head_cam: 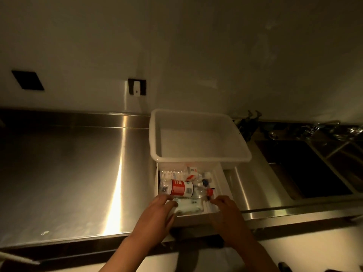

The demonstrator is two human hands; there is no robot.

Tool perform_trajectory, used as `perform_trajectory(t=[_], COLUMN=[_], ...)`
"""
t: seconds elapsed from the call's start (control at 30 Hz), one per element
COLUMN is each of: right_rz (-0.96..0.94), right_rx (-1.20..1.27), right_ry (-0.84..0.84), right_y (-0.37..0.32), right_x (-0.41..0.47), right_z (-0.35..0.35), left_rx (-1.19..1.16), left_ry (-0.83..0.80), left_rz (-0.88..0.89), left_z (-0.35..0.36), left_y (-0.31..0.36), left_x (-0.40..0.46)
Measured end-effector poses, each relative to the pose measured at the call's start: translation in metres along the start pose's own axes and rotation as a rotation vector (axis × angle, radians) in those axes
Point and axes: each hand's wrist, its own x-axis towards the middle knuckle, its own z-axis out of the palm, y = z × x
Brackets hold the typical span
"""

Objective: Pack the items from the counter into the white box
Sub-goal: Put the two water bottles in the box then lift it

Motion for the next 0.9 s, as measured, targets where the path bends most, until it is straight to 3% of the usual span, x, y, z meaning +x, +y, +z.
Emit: perform_trajectory(t=[0.33,0.5,0.9], right_rz=[-0.157,-0.247,-0.292], right_rx=[-0.154,-0.276,-0.222], right_ry=[-0.027,0.013,0.015], right_y=[0.022,0.033,0.051], right_x=[-0.001,0.003,0.013], right_z=[0.005,0.015,0.015], left_rx=[0.244,0.354,0.436], left_ry=[-0.186,-0.163,-0.110], left_rz=[-0.045,-0.113,-0.172], left_z=[0.041,0.056,0.061], left_y=[0.017,0.021,0.024], left_x=[0.005,-0.001,0.013])
